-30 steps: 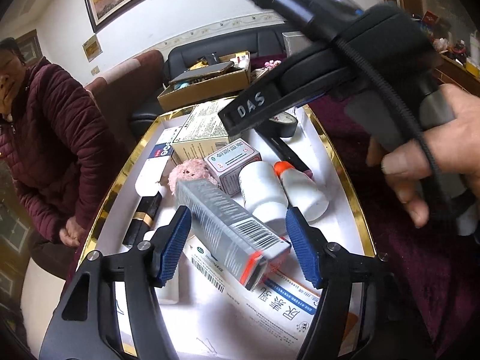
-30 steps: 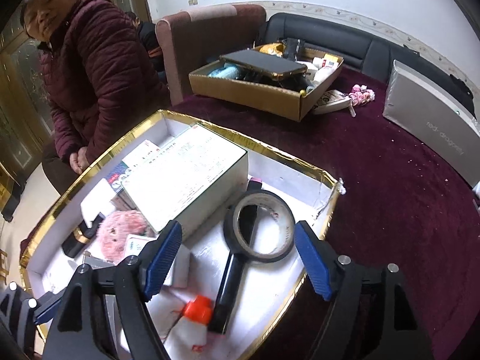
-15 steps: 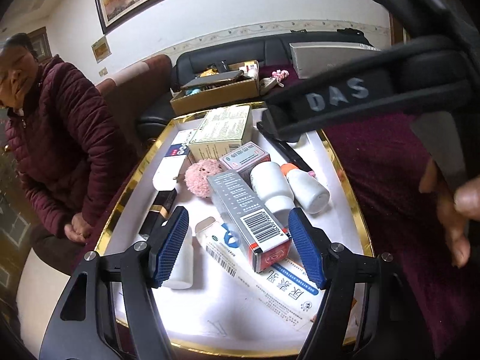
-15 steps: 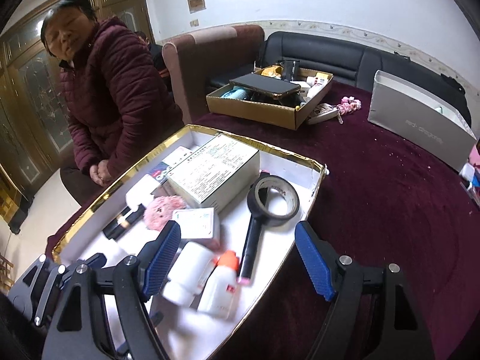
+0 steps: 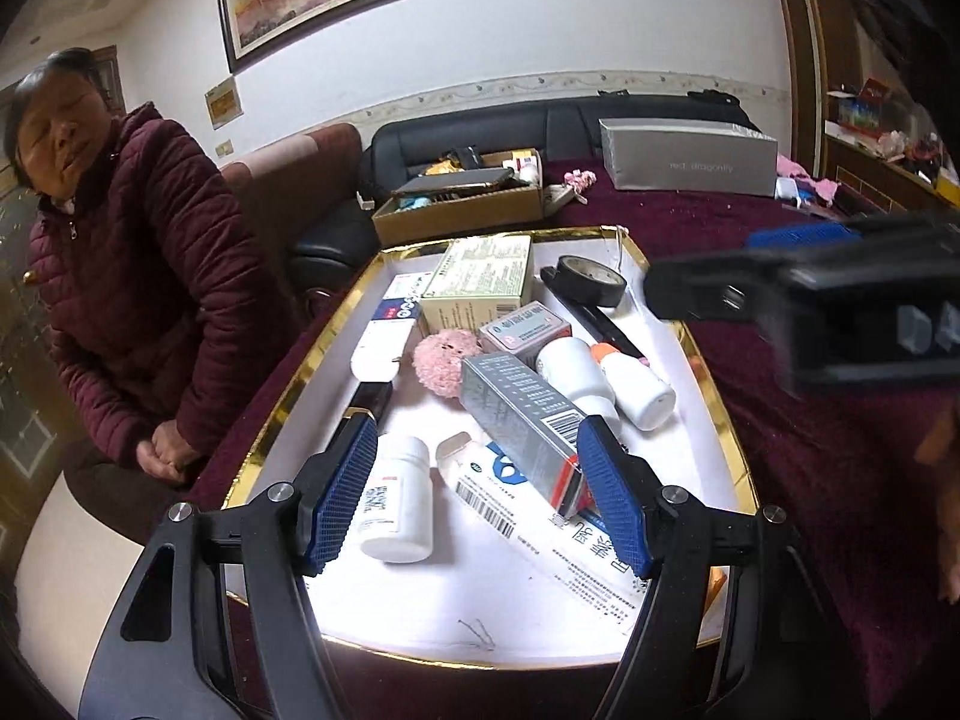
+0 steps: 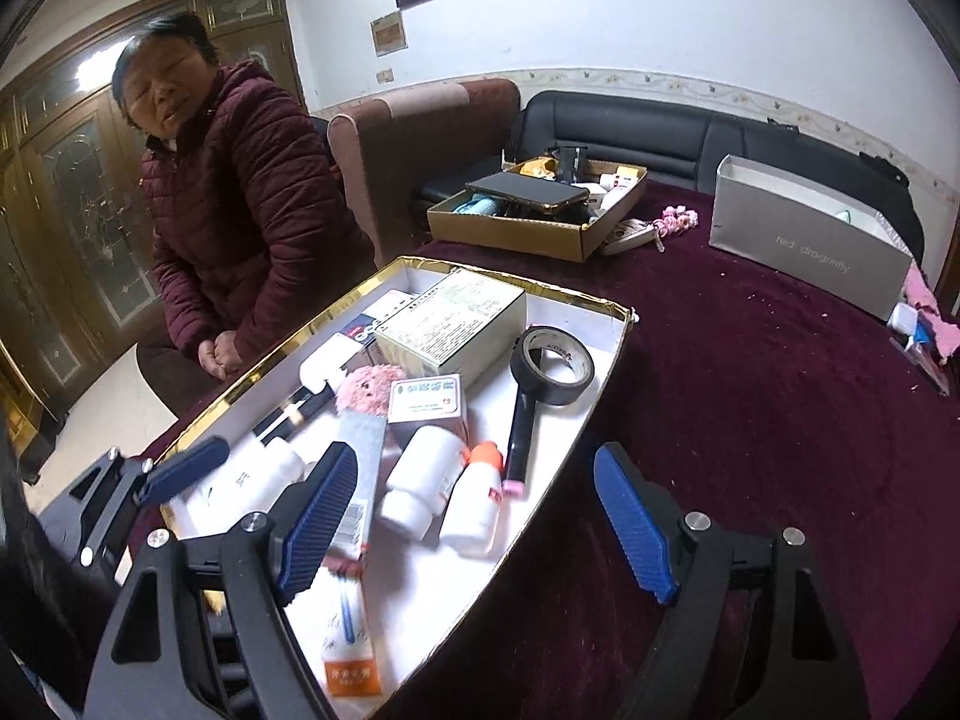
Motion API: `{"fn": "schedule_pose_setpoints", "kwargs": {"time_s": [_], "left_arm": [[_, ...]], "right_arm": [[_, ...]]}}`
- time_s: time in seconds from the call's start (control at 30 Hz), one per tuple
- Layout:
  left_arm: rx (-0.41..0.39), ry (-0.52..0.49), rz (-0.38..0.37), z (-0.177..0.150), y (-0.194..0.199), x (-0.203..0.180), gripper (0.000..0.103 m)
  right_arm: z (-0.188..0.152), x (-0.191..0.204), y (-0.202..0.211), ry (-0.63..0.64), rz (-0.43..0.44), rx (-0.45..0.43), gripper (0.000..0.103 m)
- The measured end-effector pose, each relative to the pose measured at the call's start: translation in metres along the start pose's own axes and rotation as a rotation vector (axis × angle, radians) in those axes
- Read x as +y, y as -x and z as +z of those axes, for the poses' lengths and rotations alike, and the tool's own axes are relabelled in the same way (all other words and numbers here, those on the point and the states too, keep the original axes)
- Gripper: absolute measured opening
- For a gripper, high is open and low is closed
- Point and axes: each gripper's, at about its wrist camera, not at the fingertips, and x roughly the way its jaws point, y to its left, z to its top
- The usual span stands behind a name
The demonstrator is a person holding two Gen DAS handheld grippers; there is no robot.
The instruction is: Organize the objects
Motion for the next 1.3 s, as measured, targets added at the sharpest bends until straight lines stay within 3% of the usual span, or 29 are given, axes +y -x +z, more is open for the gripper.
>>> {"fn": "schedule_pose_setpoints", "kwargs": {"time_s": [0.23,0.5,0.57,0.77,1.07,1.3], "left_arm": [[-0.03,0.014,0.017,0.0,0.013,0.003,0.07],[0.015,0.052,0.069,0.003,0.021,0.009,0.071],[-0.004,0.051,0.081,0.004,0.029,0.01,0.071],[-0.019,0.027,0.027,0.003,0.049,0.009,0.071],[-0.012,0.01,-0.116,0.005,0.06,0.002,0.071],[-0.037,0.036,-0.004,0.006,0.059,0.008,0.071]], "right_arm": [[-0.02,0.004,0.028,0.009,0.003,-0.011,0.082],[-0.045,0.003,0.046,0.005,-0.003,-0.011,0.082],[-0.05,-0.002,0.047,-0.011,-0.008,-0.005,0.082],[-0.061,-0.016,0.046,-0.056,-0.013,0.002,0.082],[-0.068,-0.025,0.042,-0.086,0.0,0.004,0.082],[-0.072,-0.028,0.039,-0.096,0.012,0.007,0.082]]}}
